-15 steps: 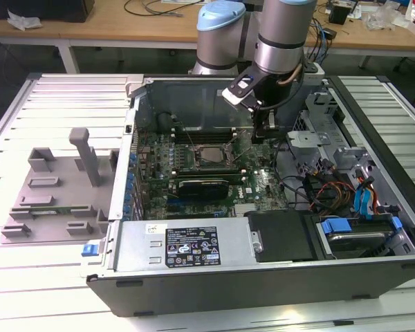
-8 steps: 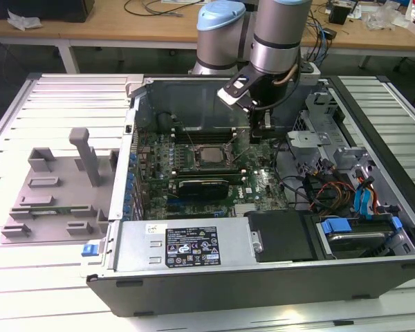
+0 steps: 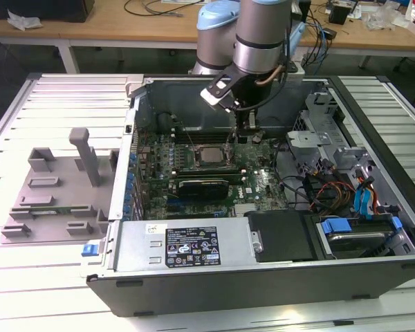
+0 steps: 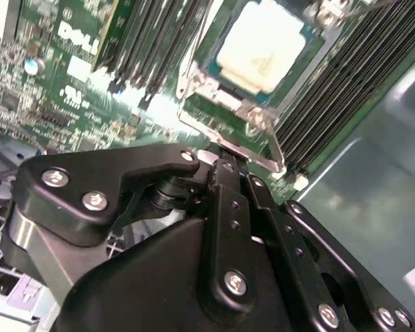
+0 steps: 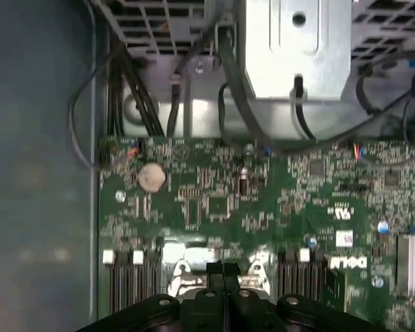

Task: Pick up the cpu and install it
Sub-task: 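Close the cpu cover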

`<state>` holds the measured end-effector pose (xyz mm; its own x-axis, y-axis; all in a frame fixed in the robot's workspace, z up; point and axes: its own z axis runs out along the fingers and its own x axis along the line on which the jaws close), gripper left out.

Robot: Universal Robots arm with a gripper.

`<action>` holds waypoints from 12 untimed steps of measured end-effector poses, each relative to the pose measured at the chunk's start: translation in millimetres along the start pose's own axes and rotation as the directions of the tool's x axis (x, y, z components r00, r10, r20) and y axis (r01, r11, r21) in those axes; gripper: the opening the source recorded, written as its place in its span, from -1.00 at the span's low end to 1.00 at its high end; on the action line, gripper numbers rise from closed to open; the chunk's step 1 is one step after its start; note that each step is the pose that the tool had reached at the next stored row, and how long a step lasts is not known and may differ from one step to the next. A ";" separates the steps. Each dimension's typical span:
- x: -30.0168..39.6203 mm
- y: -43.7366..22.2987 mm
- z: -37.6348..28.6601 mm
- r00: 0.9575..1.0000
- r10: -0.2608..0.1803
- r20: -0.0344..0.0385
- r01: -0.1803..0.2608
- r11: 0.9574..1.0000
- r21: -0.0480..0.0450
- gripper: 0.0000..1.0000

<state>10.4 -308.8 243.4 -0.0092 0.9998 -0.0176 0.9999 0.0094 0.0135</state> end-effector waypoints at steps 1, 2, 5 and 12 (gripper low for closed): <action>0.0 -5.8 -0.1 1.000 0.000 -0.001 0.000 1.000 -0.001 -0.79; 0.1 -15.8 -0.1 1.000 0.000 -0.002 0.000 1.000 -0.002 -0.79; 0.2 -27.3 0.1 1.000 0.000 -0.002 0.000 1.000 -0.004 -0.79; 0.3 -28.5 2.4 0.991 -0.131 -0.003 0.131 0.991 -0.006 -0.79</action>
<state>-18.0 -308.9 240.6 -0.1403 0.9900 -0.0164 0.9899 0.1406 0.0175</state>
